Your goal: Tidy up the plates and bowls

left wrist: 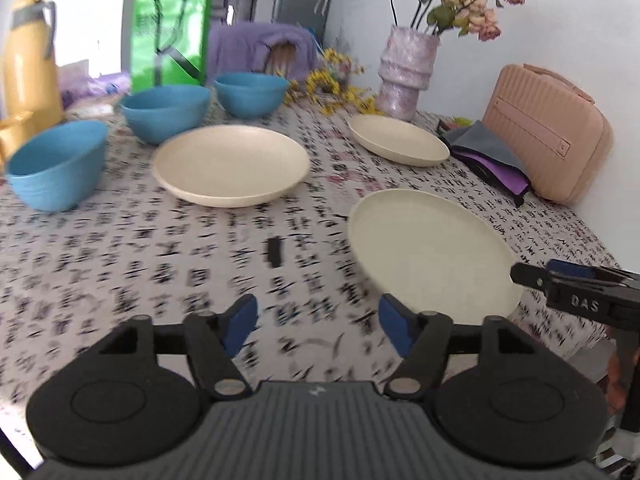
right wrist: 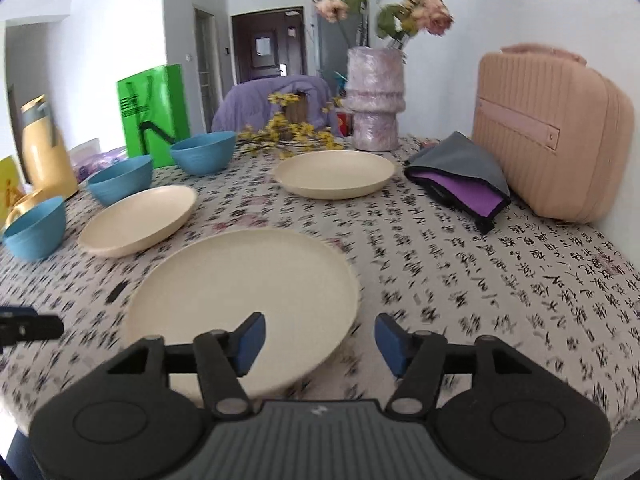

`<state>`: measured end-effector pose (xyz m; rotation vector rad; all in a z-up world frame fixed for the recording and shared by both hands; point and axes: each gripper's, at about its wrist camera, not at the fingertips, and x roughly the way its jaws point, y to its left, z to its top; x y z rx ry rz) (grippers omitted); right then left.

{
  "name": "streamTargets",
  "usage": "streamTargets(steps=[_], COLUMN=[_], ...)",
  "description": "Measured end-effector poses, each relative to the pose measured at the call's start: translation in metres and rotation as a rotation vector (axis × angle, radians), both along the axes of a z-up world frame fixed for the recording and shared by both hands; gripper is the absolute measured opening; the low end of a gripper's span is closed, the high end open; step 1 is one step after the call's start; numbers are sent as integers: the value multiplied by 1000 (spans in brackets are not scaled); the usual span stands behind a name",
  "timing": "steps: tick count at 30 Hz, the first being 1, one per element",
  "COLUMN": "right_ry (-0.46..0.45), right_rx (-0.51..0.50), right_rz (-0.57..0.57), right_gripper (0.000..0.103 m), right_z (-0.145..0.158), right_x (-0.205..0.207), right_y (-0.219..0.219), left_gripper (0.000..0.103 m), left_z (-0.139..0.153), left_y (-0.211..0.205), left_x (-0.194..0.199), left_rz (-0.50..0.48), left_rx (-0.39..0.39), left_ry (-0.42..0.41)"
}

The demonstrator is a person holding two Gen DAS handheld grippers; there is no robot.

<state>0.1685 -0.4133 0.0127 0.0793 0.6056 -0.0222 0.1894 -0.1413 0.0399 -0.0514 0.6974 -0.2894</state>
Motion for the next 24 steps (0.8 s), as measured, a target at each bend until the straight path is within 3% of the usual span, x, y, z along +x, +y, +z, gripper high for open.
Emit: streamTargets(steps=[5,7,10,14,24], right_ry=[-52,-76,-127,-174,-239], right_rx=[19,39,81,125,78], right_rz=[63,77,85,113,139], right_gripper=[70,82,88,89,91], right_z=[-4,-6,-6,-5,1], right_x=[-42,-59,-83,-104,-113], right_y=[35,50,66,82,107], left_gripper=[85,87,91,95,100], left_z=[0,1,3,1,-4], left_y=[25,36,48,60,75], left_x=[-35,-46,-62,-81,-95], left_rz=[43,64,91,115,138], left_rx=[15,12,21,41,21], left_ry=[-74,-94,-135,-173,-185])
